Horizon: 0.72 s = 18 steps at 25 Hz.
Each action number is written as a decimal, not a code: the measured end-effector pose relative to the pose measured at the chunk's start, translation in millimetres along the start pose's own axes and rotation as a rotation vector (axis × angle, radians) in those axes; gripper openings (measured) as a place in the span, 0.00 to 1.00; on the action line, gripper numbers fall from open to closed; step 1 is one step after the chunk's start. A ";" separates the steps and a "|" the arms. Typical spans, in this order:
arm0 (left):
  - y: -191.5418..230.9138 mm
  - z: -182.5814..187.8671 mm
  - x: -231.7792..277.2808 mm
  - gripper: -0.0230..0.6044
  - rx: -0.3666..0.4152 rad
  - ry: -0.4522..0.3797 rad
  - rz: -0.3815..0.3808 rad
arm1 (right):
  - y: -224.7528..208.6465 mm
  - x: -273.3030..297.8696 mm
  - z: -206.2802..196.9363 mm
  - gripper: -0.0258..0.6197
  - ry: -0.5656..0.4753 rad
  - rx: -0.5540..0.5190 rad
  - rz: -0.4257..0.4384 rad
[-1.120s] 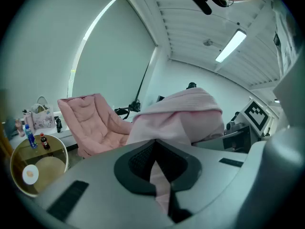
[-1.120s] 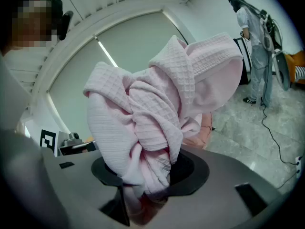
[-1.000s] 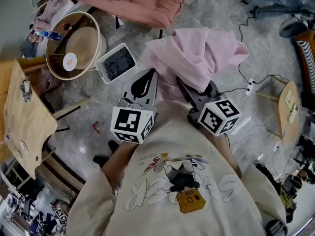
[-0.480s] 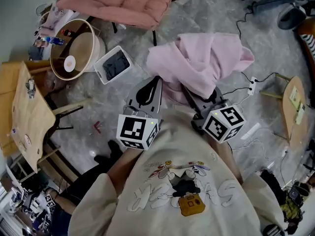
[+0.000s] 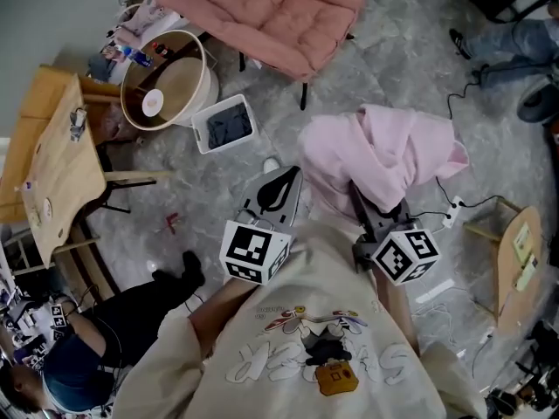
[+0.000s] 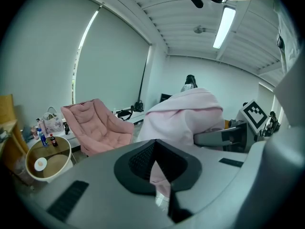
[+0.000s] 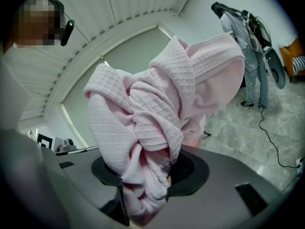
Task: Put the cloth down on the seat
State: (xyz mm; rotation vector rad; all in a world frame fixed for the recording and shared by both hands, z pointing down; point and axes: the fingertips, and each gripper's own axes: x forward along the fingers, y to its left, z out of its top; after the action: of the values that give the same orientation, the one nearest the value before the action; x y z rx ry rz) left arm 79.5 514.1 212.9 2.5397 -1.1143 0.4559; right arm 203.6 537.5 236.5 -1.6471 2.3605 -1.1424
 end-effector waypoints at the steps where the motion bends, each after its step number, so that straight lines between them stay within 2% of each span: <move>1: 4.1 2.6 2.1 0.04 -0.001 -0.003 0.003 | 2.2 6.0 3.1 0.40 0.000 -0.003 0.006; 8: 45.1 16.2 18.5 0.04 -0.037 -0.022 0.014 | 17.5 52.7 16.7 0.40 0.036 -0.035 0.029; 14: 116.9 34.8 45.9 0.04 -0.060 -0.032 -0.020 | 34.8 128.6 35.9 0.40 0.043 -0.027 0.007; 18: 169.4 61.5 60.8 0.04 -0.072 -0.070 -0.036 | 50.8 179.4 52.0 0.40 0.039 -0.026 -0.016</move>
State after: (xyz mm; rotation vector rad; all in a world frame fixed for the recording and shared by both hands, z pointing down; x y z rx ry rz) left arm 1.2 340.8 211.7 2.5259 -1.0876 0.3148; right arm 107.6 369.4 233.2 -1.6704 2.4000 -1.1612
